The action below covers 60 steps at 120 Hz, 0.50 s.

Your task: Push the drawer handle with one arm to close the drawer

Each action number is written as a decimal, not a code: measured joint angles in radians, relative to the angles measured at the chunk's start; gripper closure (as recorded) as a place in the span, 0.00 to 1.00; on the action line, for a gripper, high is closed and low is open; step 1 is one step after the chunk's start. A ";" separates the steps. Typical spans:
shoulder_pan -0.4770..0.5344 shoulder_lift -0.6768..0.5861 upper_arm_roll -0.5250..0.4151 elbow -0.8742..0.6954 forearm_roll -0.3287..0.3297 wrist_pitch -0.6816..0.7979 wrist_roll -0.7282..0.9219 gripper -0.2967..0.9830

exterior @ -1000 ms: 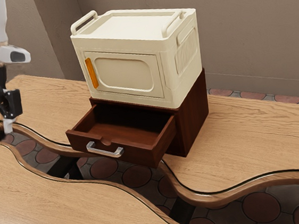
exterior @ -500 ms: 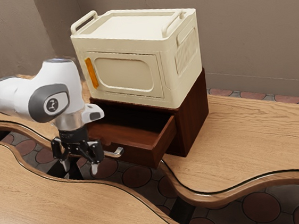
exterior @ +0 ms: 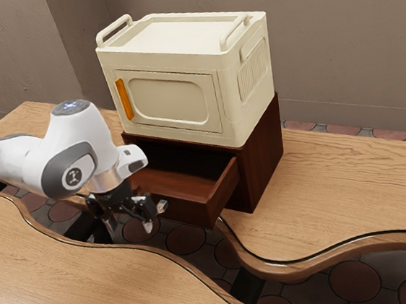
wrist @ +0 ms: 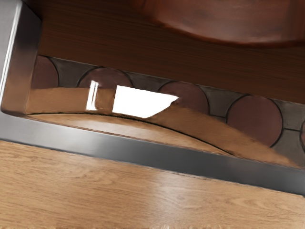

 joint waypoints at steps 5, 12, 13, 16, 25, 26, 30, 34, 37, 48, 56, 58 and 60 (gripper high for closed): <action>0.001 0.000 0.002 -0.006 0.002 0.013 0.019 0.25; 0.001 0.002 0.003 -0.009 0.010 0.028 0.046 0.25; 0.000 0.002 0.003 -0.009 0.011 0.030 0.050 0.25; -0.001 0.003 0.003 -0.008 0.014 0.036 0.062 0.25; -0.001 0.005 0.003 0.000 0.016 0.049 0.094 0.25; -0.001 0.005 0.003 0.001 0.016 0.051 0.097 0.25; 0.000 0.007 0.003 0.006 0.015 0.055 0.109 0.26; 0.001 0.010 0.003 0.008 0.014 0.059 0.121 0.32; 0.002 0.011 0.003 0.009 0.013 0.061 0.129 0.37; 0.002 0.011 0.003 0.011 0.011 0.069 0.156 0.56; 0.002 0.011 0.003 0.012 0.010 0.078 0.173 0.65; 0.002 0.010 0.003 0.012 0.010 0.080 0.177 0.67; 0.002 0.010 0.003 0.012 0.009 0.082 0.180 0.69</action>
